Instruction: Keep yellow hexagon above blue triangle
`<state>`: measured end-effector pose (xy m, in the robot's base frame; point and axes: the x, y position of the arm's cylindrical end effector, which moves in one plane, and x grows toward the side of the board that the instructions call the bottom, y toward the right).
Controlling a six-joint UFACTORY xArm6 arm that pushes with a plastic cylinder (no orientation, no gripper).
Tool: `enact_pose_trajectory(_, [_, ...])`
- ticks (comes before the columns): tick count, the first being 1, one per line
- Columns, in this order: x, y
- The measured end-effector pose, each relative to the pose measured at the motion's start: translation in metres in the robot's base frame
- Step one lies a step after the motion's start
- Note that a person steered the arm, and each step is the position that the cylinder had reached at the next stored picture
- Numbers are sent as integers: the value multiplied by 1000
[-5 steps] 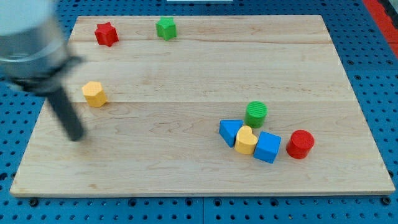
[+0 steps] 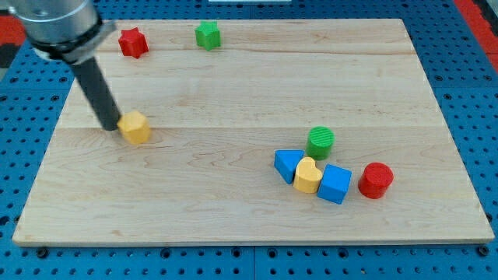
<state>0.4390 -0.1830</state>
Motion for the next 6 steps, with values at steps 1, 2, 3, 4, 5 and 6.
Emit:
enact_pose_trajectory(1, [-3, 73])
enact_pose_trajectory(2, [-2, 77])
enact_pose_trajectory(3, [19, 55])
enact_pose_trajectory(4, [25, 102])
enact_pose_trajectory(5, [25, 167])
enact_pose_trajectory(6, [25, 217])
